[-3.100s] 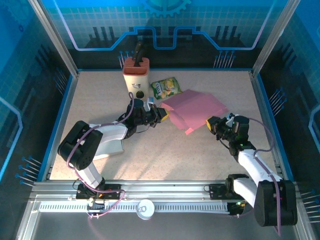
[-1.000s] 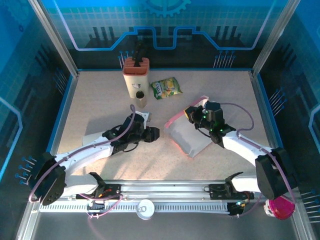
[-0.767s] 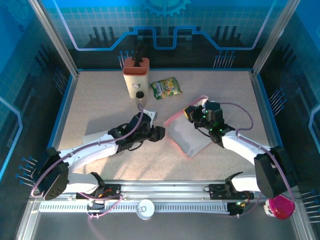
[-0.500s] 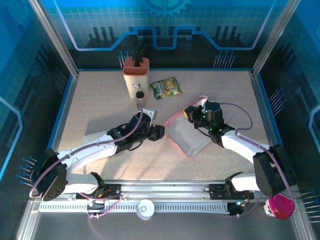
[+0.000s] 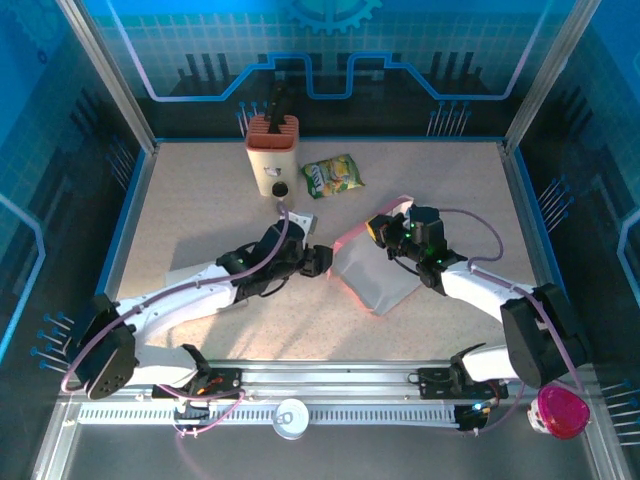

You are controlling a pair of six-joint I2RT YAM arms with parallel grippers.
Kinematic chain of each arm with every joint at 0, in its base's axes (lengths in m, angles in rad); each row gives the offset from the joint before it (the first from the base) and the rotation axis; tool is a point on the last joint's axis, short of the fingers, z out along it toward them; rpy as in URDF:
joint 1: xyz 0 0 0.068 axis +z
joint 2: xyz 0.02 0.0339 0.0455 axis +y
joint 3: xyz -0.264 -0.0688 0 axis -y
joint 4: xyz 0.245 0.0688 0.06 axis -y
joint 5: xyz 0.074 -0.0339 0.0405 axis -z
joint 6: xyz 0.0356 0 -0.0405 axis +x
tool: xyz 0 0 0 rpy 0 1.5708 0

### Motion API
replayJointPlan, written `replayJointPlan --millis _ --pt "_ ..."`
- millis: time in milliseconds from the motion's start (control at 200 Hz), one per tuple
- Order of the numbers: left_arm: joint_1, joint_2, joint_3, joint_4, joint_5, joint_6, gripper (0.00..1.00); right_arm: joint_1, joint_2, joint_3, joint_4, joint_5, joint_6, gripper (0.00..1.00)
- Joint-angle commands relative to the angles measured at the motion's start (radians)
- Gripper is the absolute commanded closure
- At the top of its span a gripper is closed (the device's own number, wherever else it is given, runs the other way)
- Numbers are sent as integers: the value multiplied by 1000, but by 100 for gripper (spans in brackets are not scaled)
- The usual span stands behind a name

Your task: Fold the paper box

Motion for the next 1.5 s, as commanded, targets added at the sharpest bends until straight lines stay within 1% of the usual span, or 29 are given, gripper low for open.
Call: replayJointPlan --millis 0,95,165,350,420,525,575,640,725,850,950,1061,1146,1326,1411,1496 --pt "0 36 46 -1 11 29 37 -6 7 -7 33 -11 6 100" --pt "1 72 67 -11 19 35 37 -6 8 -11 39 -13 15 100" --pt "2 99 84 -32 16 33 40 -6 8 -12 41 -13 17 100" --pt "3 136 88 9 58 26 48 -7 15 -18 61 -18 26 100" --pt "3 156 96 2 53 27 51 -6 23 -20 79 -22 36 100" --pt "3 158 100 7 39 27 51 7 29 -30 102 -17 53 100" --pt "2 137 91 7 22 24 49 16 31 -41 123 -5 64 100" --pt "4 87 63 -5 -27 14 40 34 26 -58 140 25 78 100" --pt "24 -2 2 -1 -46 -1 36 70 5 -96 165 113 104 100" --pt "95 -110 -82 -20 10 -28 37 125 -29 -129 172 247 133 100" --pt "176 -168 -153 -14 86 -41 44 154 -49 -135 140 333 152 100" --pt "224 -186 -219 15 141 -34 50 156 -35 -119 119 340 127 100" --pt "229 -161 -238 49 175 -14 52 153 -1 -126 164 314 126 100" --pt "222 -48 -233 147 256 37 58 152 59 -138 242 280 123 100" --pt "197 -11 -234 202 268 84 58 149 74 -140 260 270 123 100" --pt "158 28 -216 215 253 131 55 147 80 -142 277 259 127 100"
